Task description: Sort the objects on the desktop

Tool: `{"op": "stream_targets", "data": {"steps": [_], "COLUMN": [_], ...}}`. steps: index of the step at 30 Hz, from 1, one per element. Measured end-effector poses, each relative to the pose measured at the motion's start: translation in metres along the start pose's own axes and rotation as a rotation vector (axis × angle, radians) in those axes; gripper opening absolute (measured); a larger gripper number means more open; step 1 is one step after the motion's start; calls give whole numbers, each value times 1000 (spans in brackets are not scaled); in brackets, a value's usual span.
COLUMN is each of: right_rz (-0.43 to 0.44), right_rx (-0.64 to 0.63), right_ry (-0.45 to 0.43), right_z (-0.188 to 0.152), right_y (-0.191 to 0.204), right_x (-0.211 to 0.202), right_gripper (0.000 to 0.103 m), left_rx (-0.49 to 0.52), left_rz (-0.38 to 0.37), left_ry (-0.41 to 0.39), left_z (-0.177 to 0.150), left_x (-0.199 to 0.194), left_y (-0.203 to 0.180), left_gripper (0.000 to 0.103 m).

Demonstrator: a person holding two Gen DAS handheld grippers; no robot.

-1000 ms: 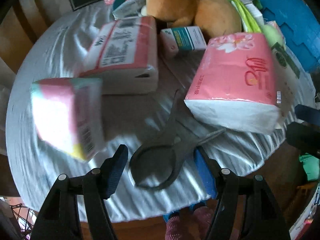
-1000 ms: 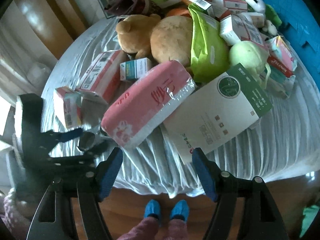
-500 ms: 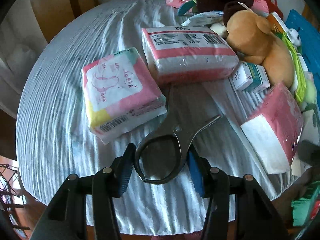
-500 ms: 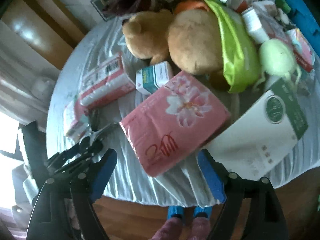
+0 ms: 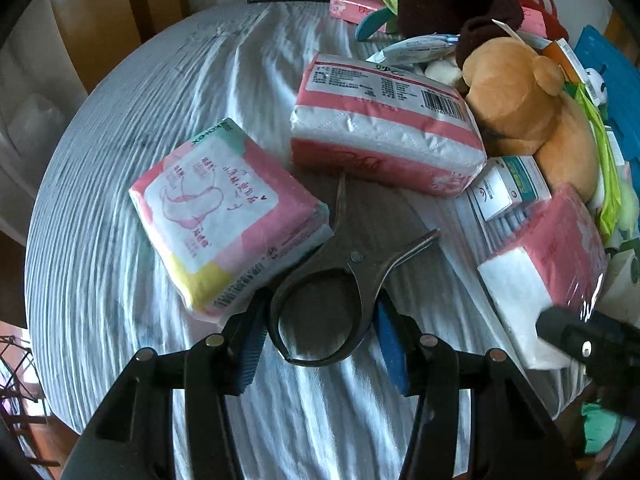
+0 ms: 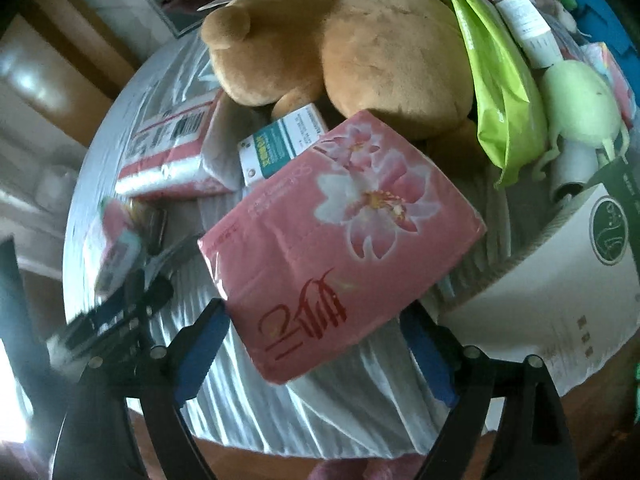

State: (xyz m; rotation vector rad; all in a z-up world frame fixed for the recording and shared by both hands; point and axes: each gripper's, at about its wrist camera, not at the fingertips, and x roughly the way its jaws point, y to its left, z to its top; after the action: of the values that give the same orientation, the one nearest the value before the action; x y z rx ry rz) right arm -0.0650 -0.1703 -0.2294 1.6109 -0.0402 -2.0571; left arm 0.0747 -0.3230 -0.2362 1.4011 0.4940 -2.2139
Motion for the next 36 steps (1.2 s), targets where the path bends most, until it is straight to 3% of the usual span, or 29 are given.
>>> {"op": "stream_targets", "data": {"steps": [3,5,9,13,16,20,24,33,35,36], "right_rz": [7,-6,-44,-128,-198,-257,-247,-281,-270,-268], "right_rx": [37,81,160,330,398,309,230,252,262,261], "right_ry": [9,-5,-2,-10,-39,-33,25,69,68,51], "right_z": [5,9,25,29,35,33,16,22,18,16], "right_y": [-2,-2,2,-1,1,14,26,27,23,24], "right_x": [-4,-9,-8,6,17,25,25,47,55,54], "right_gripper": [89,95,102,103,103,102,101,102,98,97], "left_rx": [37,55,138,269,313,408,445,548,555,556], "left_rz": [-5,-14,-87,-113,-135,-133,-160,-165,-171,-182], "left_ry": [-33,-40,-53,-8,34,78,131,169,159,150], "left_z": [9,16,37,54,50,48,49,55,52,48], "left_x": [-7,-7,-5,9,17,22,22,27,26,23], "left_y": [2,4,2,0,-25,-35,-34,-44,-44,-43], "left_gripper": [49,48,46,45,44,44,44,53,46,37]}}
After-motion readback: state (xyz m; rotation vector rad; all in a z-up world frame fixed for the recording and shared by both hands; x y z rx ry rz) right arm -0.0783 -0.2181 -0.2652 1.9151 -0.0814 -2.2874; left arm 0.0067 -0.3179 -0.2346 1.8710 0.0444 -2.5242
